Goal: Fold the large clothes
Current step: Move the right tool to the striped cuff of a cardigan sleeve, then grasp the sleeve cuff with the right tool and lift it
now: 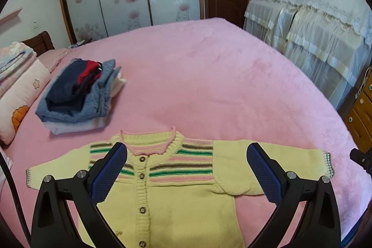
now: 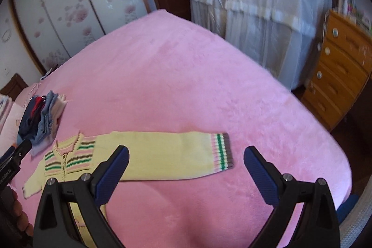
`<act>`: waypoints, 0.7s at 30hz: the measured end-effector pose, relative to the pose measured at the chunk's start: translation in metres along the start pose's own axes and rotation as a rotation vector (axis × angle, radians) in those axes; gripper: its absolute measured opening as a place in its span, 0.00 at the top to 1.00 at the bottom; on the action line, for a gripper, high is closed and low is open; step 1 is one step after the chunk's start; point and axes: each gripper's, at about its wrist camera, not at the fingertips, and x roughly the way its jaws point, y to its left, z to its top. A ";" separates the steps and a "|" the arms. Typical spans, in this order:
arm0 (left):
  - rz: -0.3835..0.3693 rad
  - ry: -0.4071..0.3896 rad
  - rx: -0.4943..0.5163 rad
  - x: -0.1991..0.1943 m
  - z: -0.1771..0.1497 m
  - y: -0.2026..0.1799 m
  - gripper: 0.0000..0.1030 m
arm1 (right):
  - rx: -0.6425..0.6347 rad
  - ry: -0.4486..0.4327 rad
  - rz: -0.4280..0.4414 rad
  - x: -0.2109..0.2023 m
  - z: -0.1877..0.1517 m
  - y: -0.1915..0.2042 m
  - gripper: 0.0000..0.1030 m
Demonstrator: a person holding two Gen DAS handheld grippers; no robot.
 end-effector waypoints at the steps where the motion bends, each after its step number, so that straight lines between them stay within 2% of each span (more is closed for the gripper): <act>1: -0.008 0.015 0.002 0.011 -0.001 -0.003 0.01 | 0.026 0.023 0.007 0.009 -0.001 -0.009 0.09; 8: -0.077 0.118 -0.023 0.066 -0.020 -0.025 0.01 | 0.174 0.147 0.058 0.065 -0.015 -0.053 0.21; 11: -0.081 0.141 -0.016 0.077 -0.030 -0.032 0.01 | 0.205 0.188 0.062 0.084 -0.024 -0.060 0.27; 14: -0.085 0.152 -0.001 0.077 -0.038 -0.037 0.01 | 0.207 0.192 0.043 0.099 -0.030 -0.063 0.32; 16: -0.083 0.161 0.004 0.077 -0.042 -0.039 0.01 | 0.190 0.189 0.030 0.105 -0.031 -0.060 0.42; 17: -0.080 0.164 0.010 0.077 -0.044 -0.039 0.01 | 0.175 0.188 0.033 0.108 -0.031 -0.057 0.55; 18: -0.077 0.166 0.015 0.076 -0.045 -0.038 0.01 | 0.163 0.195 0.049 0.111 -0.031 -0.053 0.78; 19: -0.072 0.167 0.018 0.074 -0.046 -0.036 0.01 | 0.161 0.206 0.057 0.113 -0.030 -0.051 0.83; 21: -0.066 0.163 0.016 0.069 -0.047 -0.030 0.01 | 0.139 0.180 0.051 0.106 -0.028 -0.042 0.86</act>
